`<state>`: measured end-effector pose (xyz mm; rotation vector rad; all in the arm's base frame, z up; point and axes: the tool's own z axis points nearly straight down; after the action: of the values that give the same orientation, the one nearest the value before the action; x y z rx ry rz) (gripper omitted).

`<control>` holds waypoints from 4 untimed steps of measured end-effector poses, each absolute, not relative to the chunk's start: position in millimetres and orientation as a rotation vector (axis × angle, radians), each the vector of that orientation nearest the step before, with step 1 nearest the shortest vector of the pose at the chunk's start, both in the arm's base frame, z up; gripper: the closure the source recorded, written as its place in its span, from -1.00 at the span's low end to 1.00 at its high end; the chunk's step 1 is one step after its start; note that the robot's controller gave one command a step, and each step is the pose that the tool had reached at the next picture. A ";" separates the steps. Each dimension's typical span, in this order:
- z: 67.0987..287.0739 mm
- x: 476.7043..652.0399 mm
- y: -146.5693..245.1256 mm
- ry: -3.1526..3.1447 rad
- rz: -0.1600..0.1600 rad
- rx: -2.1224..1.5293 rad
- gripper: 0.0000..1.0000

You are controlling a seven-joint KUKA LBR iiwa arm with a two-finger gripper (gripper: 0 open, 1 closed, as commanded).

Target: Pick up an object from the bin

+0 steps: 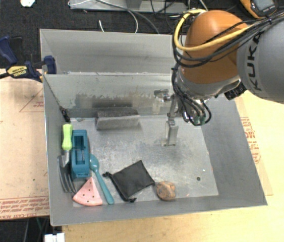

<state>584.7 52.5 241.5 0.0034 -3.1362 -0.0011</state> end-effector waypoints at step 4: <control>107.6 512.3 80.9 -3.117 -0.006 -0.456 -1.00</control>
Offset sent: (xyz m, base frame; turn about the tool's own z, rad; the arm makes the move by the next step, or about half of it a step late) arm -0.0084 0.0635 -0.1080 0.2741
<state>512.3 80.9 107.6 -0.4558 -3.1167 -0.0057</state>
